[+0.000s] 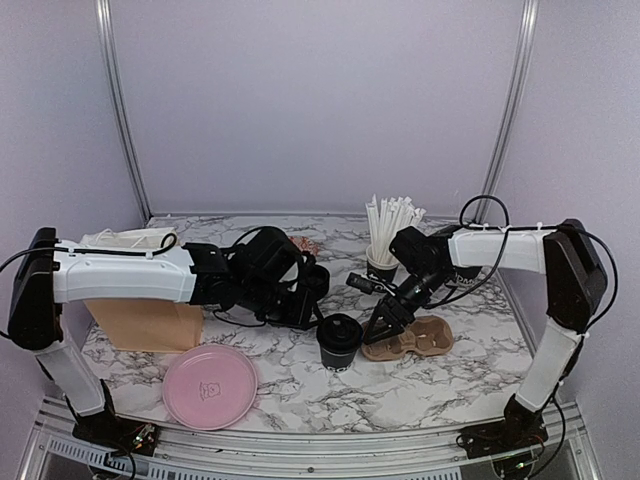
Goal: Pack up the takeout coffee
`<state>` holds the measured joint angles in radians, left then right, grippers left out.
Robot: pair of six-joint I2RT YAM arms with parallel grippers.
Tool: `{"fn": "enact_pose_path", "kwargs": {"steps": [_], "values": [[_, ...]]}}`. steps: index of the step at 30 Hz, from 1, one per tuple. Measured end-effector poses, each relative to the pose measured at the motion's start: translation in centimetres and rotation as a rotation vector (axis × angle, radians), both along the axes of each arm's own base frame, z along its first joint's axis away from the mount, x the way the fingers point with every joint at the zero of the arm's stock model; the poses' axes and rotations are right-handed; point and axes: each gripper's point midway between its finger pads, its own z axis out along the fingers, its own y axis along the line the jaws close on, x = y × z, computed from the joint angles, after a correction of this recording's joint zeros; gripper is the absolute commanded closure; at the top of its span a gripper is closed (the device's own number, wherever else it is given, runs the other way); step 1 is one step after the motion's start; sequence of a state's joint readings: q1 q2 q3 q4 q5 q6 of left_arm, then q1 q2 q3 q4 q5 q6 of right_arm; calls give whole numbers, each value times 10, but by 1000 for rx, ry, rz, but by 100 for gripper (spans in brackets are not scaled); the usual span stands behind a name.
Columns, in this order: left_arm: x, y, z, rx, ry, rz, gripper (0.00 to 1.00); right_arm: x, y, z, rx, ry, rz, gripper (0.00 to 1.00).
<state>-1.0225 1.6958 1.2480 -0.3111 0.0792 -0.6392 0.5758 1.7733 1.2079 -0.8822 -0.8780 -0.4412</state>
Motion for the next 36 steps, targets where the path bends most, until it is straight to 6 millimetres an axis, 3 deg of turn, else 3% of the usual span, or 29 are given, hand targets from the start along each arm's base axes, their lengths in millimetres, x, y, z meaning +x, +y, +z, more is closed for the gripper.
{"fn": "enact_pose_path", "kwargs": {"steps": [14,25,36], "values": [[2,-7,-8,-47,8,7,70,4,6,-11,-14,65,-14,38],[2,-10,-8,-72,15,18,72,3,11,-1,28,89,-2,31],[0,-11,-7,-78,23,25,76,6,13,-2,22,103,-22,42]]}}
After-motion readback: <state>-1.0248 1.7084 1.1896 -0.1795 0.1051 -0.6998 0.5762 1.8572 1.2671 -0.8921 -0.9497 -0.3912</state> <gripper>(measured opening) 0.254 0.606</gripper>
